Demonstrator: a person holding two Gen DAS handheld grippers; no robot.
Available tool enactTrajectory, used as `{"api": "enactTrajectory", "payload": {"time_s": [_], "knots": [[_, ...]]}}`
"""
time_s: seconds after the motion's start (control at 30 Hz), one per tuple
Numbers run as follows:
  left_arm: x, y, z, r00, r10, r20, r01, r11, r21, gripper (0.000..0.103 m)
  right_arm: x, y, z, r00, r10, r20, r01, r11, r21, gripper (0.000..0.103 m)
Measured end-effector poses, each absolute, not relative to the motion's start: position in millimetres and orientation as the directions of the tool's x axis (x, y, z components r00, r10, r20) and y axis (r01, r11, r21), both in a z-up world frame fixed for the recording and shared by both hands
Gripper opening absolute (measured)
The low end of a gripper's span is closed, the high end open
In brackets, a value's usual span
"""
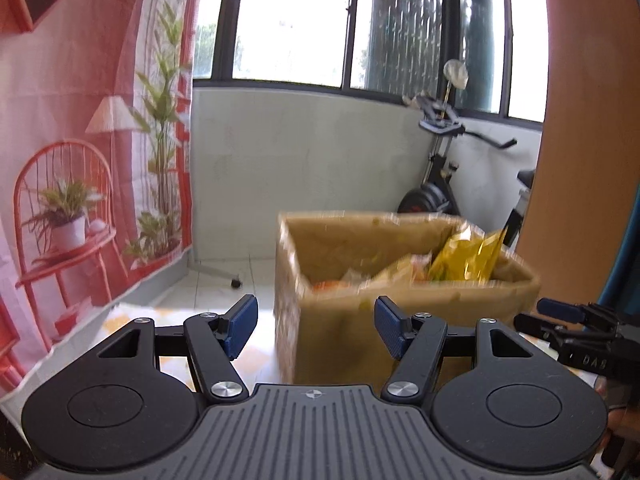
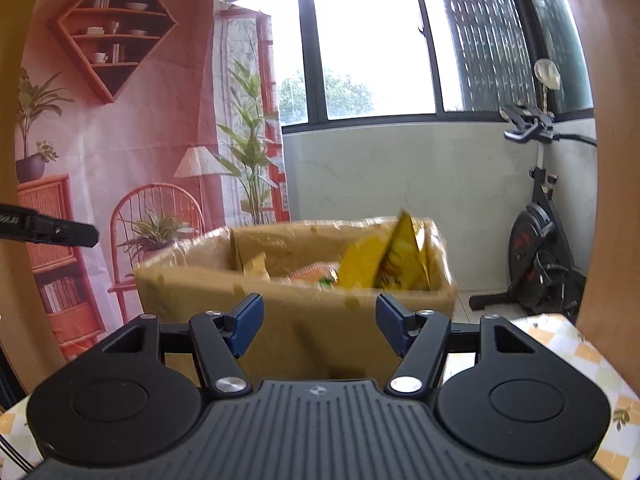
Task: Organize snacks
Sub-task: 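Move the left gripper to the clear candy pack while right approaches the yellow cake pack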
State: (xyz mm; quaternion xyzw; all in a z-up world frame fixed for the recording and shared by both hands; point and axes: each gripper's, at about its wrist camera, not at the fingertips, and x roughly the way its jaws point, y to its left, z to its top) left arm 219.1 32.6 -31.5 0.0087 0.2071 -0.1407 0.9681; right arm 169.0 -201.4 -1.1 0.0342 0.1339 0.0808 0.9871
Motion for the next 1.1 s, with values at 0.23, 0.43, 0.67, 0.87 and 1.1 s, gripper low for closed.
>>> {"api": "enactTrajectory", "payload": {"time_s": [0.23,0.43,0.67,0.87,1.1], "knots": [[224.8,49.5,-69.9,0.835,-0.246,-0.492,0.252,0.966,-0.055,0.067,165.8,-215.7,-36.9,0.929,0.145,-0.34,-0.111,0.987,0.118,0.065],[230.8,55.9,-99.3,0.799,-0.249,-0.547,0.249,0.965,-0.075,0.067,171.9,-220.2,-66.7,0.903,0.139,-0.408,-0.09,0.986,0.137,0.066],[228.5,51.2,-134.3,0.742,-0.261,-0.617,0.261,0.961,-0.093,0.067,172.1,-215.7,-95.8,0.855,0.167,-0.491,-0.117,0.984,0.132,0.065],[224.8,52.3,-153.6,0.709,-0.263,-0.655,0.257,0.96,-0.107,0.067,162.3,-214.7,-121.1,0.787,0.173,-0.592,-0.162,0.984,0.072,0.065],[223.5,49.9,-168.2,0.679,-0.266,-0.684,0.245,0.961,-0.131,0.067,153.2,-217.5,-137.4,0.725,0.181,-0.664,-0.232,0.973,0.011,0.065]]}}
